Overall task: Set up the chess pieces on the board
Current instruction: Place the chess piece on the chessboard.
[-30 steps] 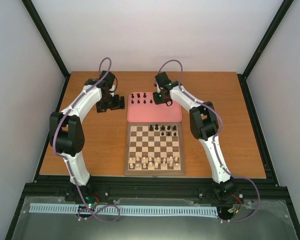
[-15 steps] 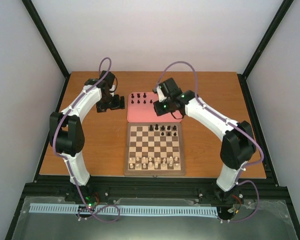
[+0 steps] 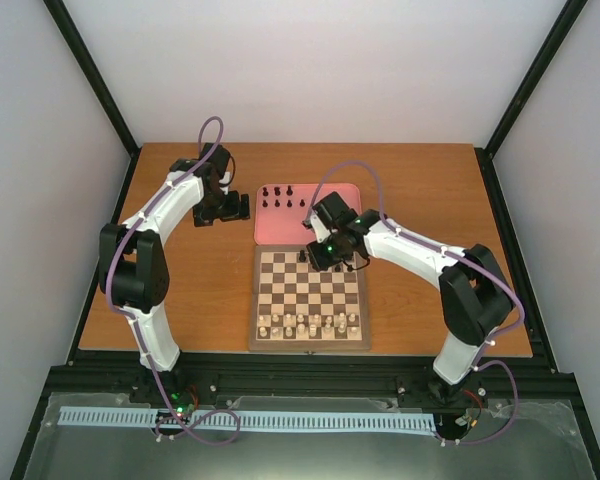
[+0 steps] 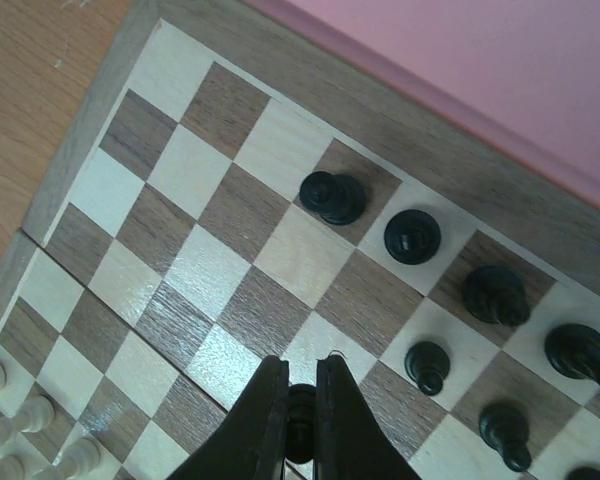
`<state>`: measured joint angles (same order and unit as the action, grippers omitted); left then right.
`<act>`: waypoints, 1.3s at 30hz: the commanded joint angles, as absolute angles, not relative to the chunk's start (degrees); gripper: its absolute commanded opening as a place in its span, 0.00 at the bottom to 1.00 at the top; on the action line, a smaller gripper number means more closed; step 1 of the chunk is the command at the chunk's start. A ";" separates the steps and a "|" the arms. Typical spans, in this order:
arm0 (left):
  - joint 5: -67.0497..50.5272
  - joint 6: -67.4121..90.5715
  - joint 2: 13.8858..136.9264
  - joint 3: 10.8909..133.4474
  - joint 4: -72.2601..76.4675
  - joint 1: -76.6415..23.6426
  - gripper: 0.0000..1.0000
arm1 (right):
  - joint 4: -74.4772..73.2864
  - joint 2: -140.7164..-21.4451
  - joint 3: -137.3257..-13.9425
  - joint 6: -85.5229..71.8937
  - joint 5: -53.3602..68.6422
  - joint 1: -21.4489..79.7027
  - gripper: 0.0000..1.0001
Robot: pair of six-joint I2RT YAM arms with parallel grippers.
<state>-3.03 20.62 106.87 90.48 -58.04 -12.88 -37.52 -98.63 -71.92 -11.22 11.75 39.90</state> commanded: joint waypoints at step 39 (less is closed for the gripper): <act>-2.29 20.16 107.83 90.02 -57.33 -12.92 1.00 | -28.21 -105.18 -70.05 -10.72 8.39 40.17 0.06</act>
